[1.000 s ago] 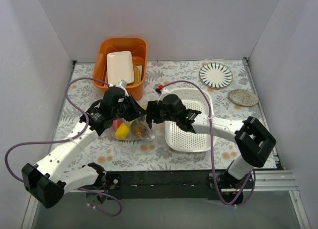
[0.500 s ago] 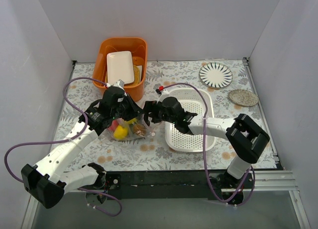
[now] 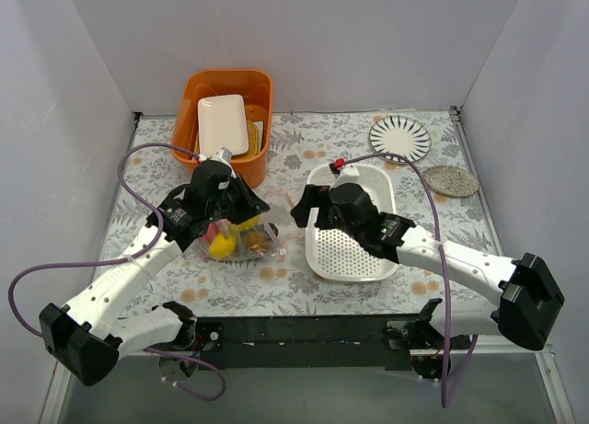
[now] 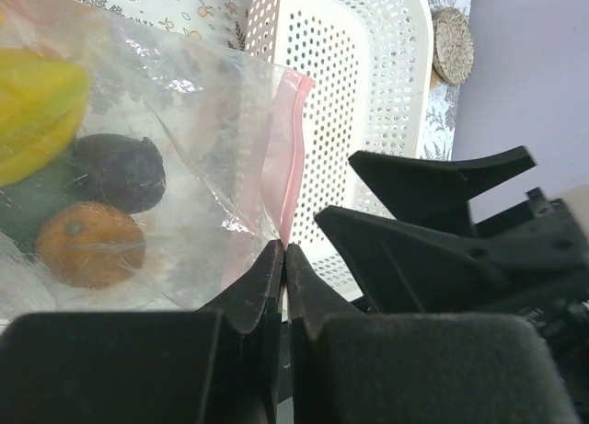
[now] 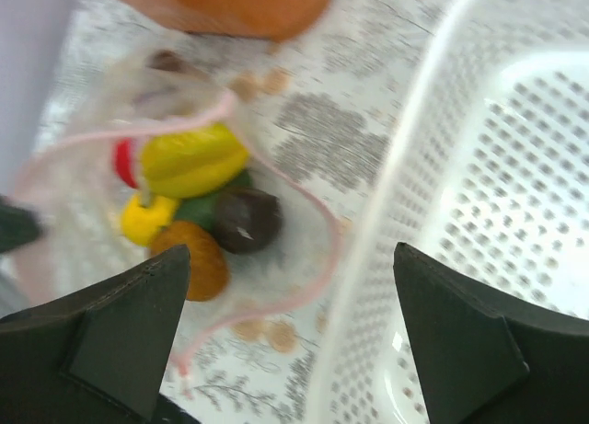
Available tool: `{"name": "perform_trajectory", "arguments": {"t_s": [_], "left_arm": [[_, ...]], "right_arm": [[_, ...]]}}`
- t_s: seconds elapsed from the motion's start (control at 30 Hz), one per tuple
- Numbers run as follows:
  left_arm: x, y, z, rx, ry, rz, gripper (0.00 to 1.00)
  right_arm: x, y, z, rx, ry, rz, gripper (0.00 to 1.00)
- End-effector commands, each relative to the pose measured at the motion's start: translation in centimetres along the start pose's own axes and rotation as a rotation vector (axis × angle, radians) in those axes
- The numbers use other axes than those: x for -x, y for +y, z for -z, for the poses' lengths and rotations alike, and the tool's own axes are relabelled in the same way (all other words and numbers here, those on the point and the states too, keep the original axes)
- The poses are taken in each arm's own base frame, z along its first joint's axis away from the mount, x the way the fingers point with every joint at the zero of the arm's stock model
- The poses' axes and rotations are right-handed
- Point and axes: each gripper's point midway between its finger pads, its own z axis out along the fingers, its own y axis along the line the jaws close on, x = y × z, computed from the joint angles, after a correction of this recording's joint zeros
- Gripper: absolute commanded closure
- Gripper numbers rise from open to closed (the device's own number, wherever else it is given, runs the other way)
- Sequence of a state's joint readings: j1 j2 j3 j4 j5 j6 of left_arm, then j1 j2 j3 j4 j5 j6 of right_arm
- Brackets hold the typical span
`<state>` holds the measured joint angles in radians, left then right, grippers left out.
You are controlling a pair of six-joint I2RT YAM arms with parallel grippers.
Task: Place the food in the zip-top bag and seal the zipper
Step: Place the fake fruit in the zipper food storage bag, then move the bin to the center of the board.
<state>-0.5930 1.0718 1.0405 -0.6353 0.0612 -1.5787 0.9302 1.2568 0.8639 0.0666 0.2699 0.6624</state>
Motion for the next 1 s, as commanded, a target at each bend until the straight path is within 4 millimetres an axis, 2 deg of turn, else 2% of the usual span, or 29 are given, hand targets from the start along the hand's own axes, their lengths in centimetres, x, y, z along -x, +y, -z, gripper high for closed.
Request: {"name": "perform_trajectory", "arguments": {"t_s": [0.0,0.07,0.13,0.17,0.27,0.37,0.43,0.53,0.6,0.7,0.73,0.83,0.97], "left_arm": [[0.1,-0.5,0.2,-0.031,-0.009,-0.001,1.0],[0.1,-0.5,0.3,-0.03,-0.012,-0.001,1.0],[0.0,-0.4,0.3,-0.028,-0.009,0.0,1.0],[0.0,-0.5,0.3,-0.03,-0.007,0.0,1.0],[-0.1,-0.5,0.3,-0.031,-0.003,-0.003,1.0],[-0.1,-0.4,0.4,-0.029,-0.006,0.0,1.0],[-0.1,-0.4,0.5,-0.031,-0.009,0.005,1.0],[0.0,-0.4,0.5,-0.031,-0.011,0.008,1.0],[0.0,-0.5,0.5,-0.031,-0.011,0.008,1.0],[0.0,-0.4,0.7,-0.027,-0.014,0.008,1.0],[0.1,-0.4,0.8,-0.026,-0.017,0.005,1.0],[0.1,-0.4,0.8,-0.023,-0.016,0.004,1.0],[0.0,-0.3,0.7,-0.021,-0.013,0.002,1.0]], "right_arm": [[-2.8,-7.7,2.4,-0.335,0.107,0.023,0.02],[-4.0,-9.5,3.0,-0.367,0.14,0.023,0.02],[-4.6,-10.2,3.3,-0.364,0.161,-0.004,0.02],[-4.9,-11.3,3.4,-0.385,0.167,-0.017,0.02],[-4.7,-12.1,3.5,-0.38,0.18,-0.032,0.04],[-4.4,-11.5,3.1,-0.325,0.203,-0.023,0.09],[-4.1,-10.4,2.6,-0.269,0.214,-0.015,0.14],[-4.6,-10.3,2.0,-0.264,0.246,-0.012,0.18],[-5.6,-11.8,2.1,-0.333,0.29,-0.007,0.19],[-5.7,-13.7,2.0,-0.397,0.307,-0.001,0.2],[-5.7,-14.9,2.3,-0.43,0.313,-0.003,0.19],[-5.0,-17.5,3.2,-0.507,0.305,0.013,0.19],[-4.1,-19.7,4.1,-0.542,0.295,0.021,0.18]]}}
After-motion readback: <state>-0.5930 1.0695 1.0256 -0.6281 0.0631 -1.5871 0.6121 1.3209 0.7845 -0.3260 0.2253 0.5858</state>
